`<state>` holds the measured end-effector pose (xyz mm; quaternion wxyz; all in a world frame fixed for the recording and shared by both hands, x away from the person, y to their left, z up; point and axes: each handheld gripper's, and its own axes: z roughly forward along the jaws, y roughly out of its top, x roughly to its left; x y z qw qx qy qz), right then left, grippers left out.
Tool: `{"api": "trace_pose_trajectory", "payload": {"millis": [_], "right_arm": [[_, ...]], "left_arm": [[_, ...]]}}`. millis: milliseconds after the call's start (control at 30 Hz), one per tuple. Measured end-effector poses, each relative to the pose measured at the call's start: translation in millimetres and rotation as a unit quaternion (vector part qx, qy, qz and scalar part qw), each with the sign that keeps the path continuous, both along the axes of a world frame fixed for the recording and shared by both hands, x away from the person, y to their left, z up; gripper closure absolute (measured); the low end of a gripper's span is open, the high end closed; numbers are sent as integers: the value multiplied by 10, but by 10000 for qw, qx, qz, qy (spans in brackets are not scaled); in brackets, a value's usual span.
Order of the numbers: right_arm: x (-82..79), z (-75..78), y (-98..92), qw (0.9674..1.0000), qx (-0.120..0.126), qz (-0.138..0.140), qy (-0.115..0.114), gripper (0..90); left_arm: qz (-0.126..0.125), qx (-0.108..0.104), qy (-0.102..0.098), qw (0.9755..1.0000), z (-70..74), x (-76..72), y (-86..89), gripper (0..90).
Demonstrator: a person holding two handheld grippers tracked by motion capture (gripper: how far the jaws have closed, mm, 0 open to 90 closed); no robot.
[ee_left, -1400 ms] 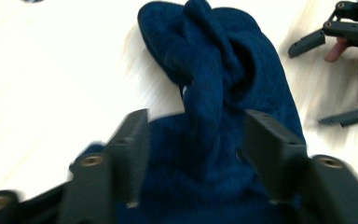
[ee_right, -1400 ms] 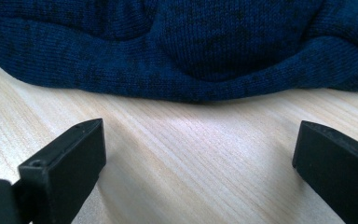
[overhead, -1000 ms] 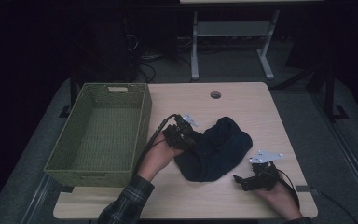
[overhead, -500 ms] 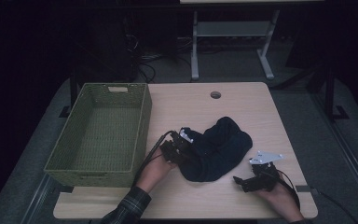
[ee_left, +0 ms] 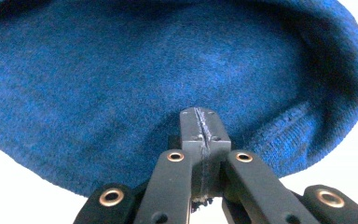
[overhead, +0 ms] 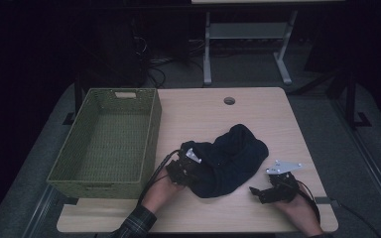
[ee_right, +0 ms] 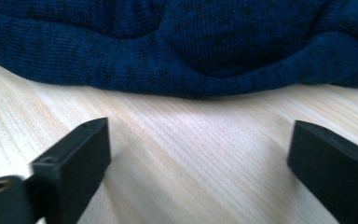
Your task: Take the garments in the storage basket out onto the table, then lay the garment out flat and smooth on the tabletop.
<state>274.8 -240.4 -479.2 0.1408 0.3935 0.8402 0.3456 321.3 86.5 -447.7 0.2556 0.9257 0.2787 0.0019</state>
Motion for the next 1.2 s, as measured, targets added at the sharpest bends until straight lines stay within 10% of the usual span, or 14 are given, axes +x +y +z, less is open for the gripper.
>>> {"api": "trace_pose_trajectory", "payload": {"millis": [633,1200], "right_arm": [[235,397,-126,9995,209,-178,-135,137],[798,757,-144,9994,291,-174,-79,293]], "left_arm": [[27,-140,-5,9999,-18,-20,35,900],[-106,-32,-192,9998,-12,-55,-2,900]]}}
